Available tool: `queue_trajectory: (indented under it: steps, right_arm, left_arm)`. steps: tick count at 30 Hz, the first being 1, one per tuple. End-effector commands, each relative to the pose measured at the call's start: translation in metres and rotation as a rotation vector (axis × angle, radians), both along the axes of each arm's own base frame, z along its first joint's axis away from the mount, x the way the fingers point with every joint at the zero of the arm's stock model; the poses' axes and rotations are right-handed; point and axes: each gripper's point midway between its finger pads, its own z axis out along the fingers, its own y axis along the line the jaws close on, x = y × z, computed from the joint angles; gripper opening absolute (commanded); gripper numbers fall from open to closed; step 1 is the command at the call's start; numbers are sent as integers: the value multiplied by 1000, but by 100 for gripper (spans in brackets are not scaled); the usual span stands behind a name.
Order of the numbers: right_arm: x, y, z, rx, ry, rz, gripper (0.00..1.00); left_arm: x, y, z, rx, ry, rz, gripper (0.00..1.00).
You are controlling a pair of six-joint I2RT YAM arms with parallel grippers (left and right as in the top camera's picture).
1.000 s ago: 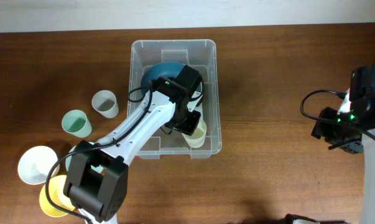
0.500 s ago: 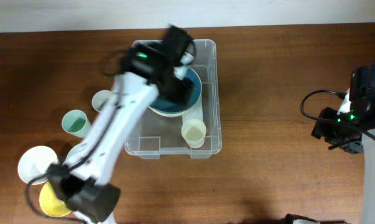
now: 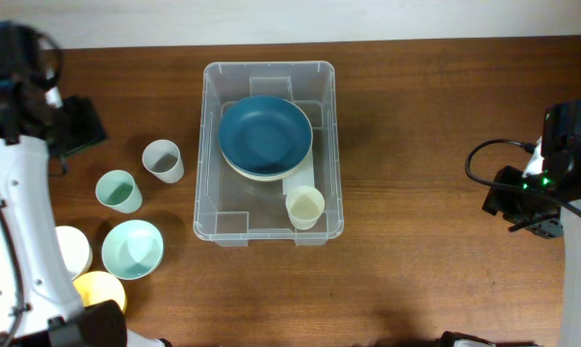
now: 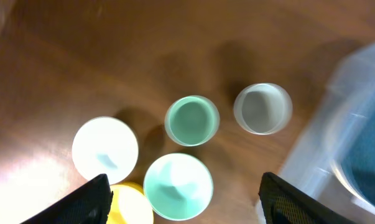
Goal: Pack container
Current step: 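Move left gripper back to the mint-green cup and grasp it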
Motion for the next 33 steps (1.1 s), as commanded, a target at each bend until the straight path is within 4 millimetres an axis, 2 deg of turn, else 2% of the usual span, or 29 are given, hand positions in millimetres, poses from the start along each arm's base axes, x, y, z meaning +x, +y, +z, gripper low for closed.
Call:
queue_trajectory:
  steps: [1,7,9,12,16,25,33]
  right_arm:
    - [-2,-2,3,-16,-10,-4,57]
    - [-2,-2,3,-16,-10,-4,57]
    - [-2,-2,3,-16,-10,-4,57]
    - [-2,-2,3,-16,-10,-4,57]
    - [-2,-2,3,-16,-10,-4,57]
    - [-2,-2,3,-16,-10,-4,57]
    - [-2,-2,3,-16,-10,-4,57]
  left_arm:
    - [-5,7,-45,-94,71,49,79]
    - [-12,7,-123,-135,163,50,79]
    - [-16,6,-145,-142,185,51,79]
    - [-22,5,-167,-149,207,55,79]
    - [-27,10,-179,-153,213,73,79]
    - [-26,24,-185,-141,185,109,79]
    - [-16,28,-220,-143,190,108,79]
